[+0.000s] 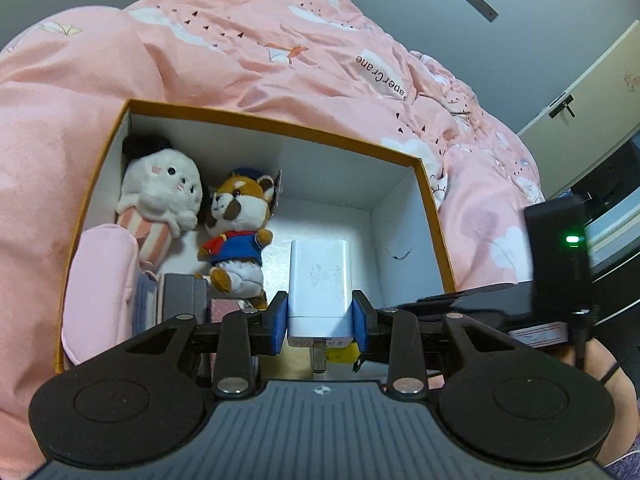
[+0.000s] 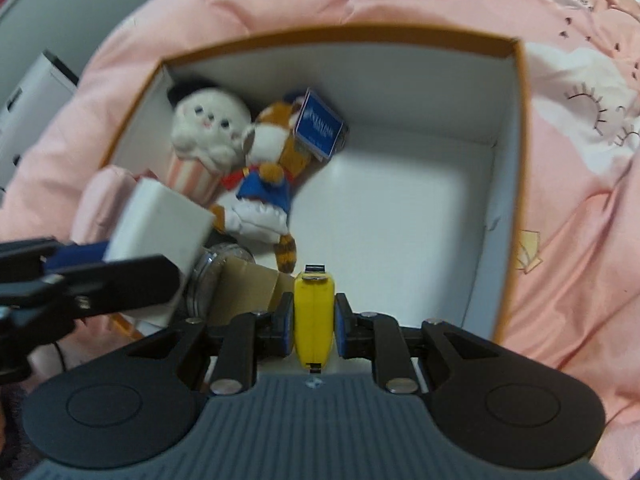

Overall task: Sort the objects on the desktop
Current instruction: 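Lift the white charger with the left tool while the right tool lifts the yellow stick over the box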

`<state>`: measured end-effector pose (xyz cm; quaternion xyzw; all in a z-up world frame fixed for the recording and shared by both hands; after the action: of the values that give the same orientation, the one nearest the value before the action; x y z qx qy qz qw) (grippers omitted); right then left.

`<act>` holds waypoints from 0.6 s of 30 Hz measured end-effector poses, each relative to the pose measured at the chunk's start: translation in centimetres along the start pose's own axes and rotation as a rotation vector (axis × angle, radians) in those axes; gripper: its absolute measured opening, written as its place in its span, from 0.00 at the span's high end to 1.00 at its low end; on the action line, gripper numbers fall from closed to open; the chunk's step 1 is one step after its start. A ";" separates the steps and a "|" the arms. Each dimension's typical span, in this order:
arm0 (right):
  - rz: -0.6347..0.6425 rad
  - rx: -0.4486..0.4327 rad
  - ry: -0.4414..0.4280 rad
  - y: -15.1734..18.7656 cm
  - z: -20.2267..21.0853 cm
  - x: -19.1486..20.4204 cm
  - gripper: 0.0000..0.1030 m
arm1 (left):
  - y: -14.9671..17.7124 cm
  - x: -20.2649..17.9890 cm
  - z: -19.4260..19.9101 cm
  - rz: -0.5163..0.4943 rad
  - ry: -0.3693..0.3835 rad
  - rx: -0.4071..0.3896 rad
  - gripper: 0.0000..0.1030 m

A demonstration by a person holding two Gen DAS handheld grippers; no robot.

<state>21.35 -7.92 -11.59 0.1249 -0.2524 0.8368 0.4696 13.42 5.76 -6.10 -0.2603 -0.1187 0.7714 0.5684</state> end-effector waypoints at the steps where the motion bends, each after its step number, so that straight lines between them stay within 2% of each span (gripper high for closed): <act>1: -0.002 0.019 0.004 0.0 -0.5 -0.1 0.79 | 0.0 0.1 0.0 0.000 0.004 -0.003 0.64; 6: -0.051 0.094 -0.007 -0.2 -1.8 -0.4 0.77 | -0.2 0.4 -0.3 0.009 0.025 0.005 0.64; 15: -0.181 0.096 -0.089 -0.9 -1.4 -0.9 0.77 | -0.3 0.7 -0.9 0.017 0.037 0.010 0.64; 17: -0.210 0.085 -0.129 -0.9 -1.4 -1.1 0.65 | -0.3 0.7 -1.1 0.023 0.037 0.012 0.64; 18: -0.222 0.089 -0.150 -0.9 -1.6 -1.0 0.64 | -0.4 0.7 -1.1 0.021 0.035 0.013 0.64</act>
<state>22.74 -7.42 -13.10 0.2350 -0.2341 0.7782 0.5332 14.17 6.45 -7.05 -0.2714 -0.1007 0.7736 0.5637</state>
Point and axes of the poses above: each gripper's, at about its wrist camera, not at the fingertips, and z roughly against the way its jaws point, x to its left, y to its underside, the point moved 5 cm from there along -z, roughly the way its jaws point, and after that the axes turned 15 degrees about -y, right-handed, at the moved point
